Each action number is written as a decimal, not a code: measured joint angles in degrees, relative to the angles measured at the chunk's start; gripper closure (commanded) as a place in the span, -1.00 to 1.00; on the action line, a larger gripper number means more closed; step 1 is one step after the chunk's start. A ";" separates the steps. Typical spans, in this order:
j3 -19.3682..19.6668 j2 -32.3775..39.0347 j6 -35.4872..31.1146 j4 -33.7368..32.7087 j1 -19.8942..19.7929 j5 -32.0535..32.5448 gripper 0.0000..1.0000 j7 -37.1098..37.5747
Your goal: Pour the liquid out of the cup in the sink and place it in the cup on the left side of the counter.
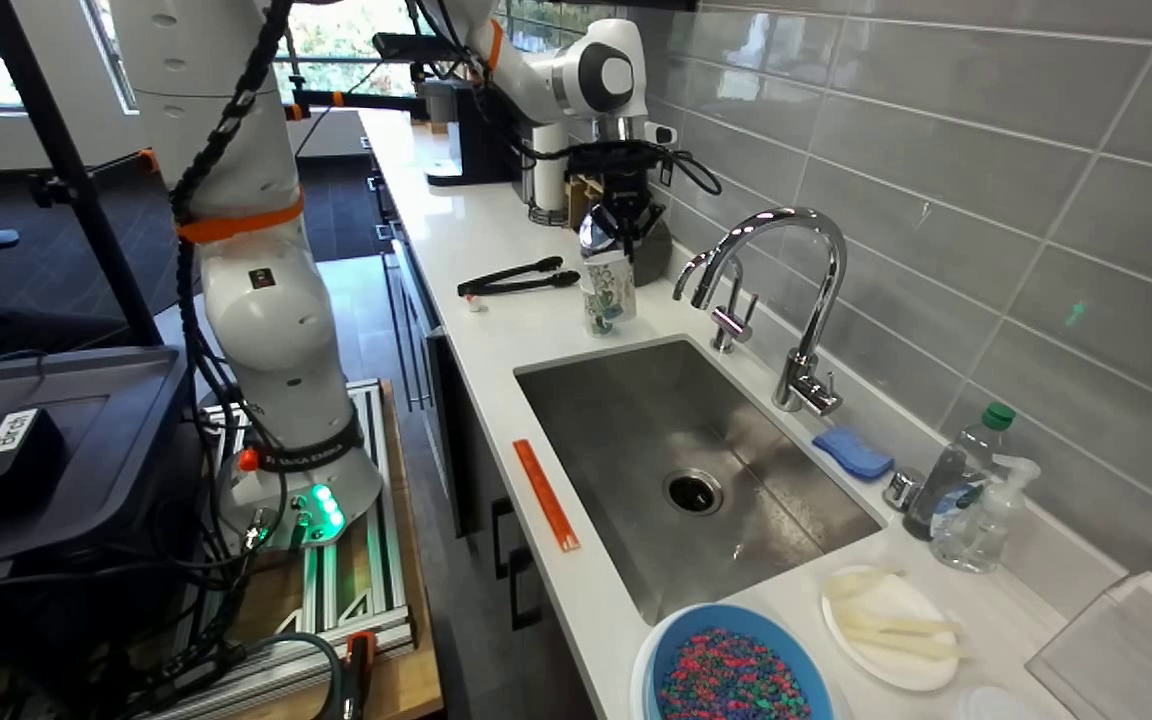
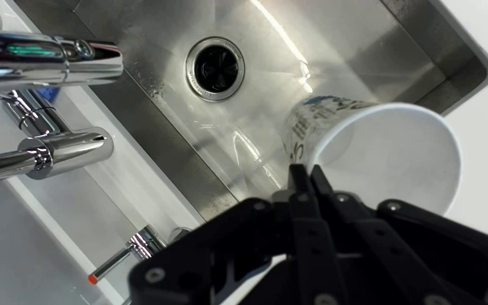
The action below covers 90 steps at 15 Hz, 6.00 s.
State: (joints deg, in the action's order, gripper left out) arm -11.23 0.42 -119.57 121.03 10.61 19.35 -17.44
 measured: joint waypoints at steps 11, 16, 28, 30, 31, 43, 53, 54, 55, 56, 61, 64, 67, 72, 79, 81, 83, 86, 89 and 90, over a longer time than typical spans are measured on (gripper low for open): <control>-2.85 2.05 2.06 -3.58 2.41 -6.33 0.98 -8.08; -3.76 3.03 3.99 -5.81 3.02 -8.19 0.98 -10.82; -5.78 10.56 4.67 -14.71 4.27 -8.86 0.98 -15.37; -5.90 11.94 4.65 -16.49 4.29 -8.86 0.98 -15.44; -5.92 12.66 4.65 -17.45 4.29 -8.86 0.98 -15.44; -5.60 19.59 4.65 -25.50 3.86 -8.86 0.98 -15.45; -4.48 20.46 5.36 -26.50 2.94 -8.84 0.98 -15.59; -4.46 20.47 5.46 -26.50 2.94 -8.84 0.98 -15.61; -4.46 20.48 5.60 -26.50 2.94 -8.84 0.98 -15.65; -4.46 20.49 5.85 -26.50 2.94 -8.84 0.98 -15.71; -4.46 20.55 7.66 -26.50 2.94 -8.84 0.98 -16.53; -4.49 20.67 7.79 -26.49 2.97 -8.84 0.98 -16.87; -4.65 20.86 7.79 -26.48 3.11 -8.84 0.98 -17.31; -4.79 21.23 7.82 -26.48 3.43 -8.84 0.98 -17.78; -5.09 21.82 7.96 -26.47 3.65 -8.84 0.98 -18.17; -5.19 21.91 8.04 -26.47 3.73 -8.84 0.98 -18.28; -5.26 21.95 8.38 -26.47 3.75 -8.84 0.98 -18.51; -5.30 22.00 8.80 -26.47 3.78 -8.84 0.98 -18.67; -5.34 22.07 9.01 -26.47 3.79 -8.84 0.45 -18.78; -5.36 22.10 9.04 -26.47 3.79 -8.84 0.43 -18.79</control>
State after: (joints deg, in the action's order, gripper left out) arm -16.60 22.51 -110.52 94.56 14.40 10.51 -36.23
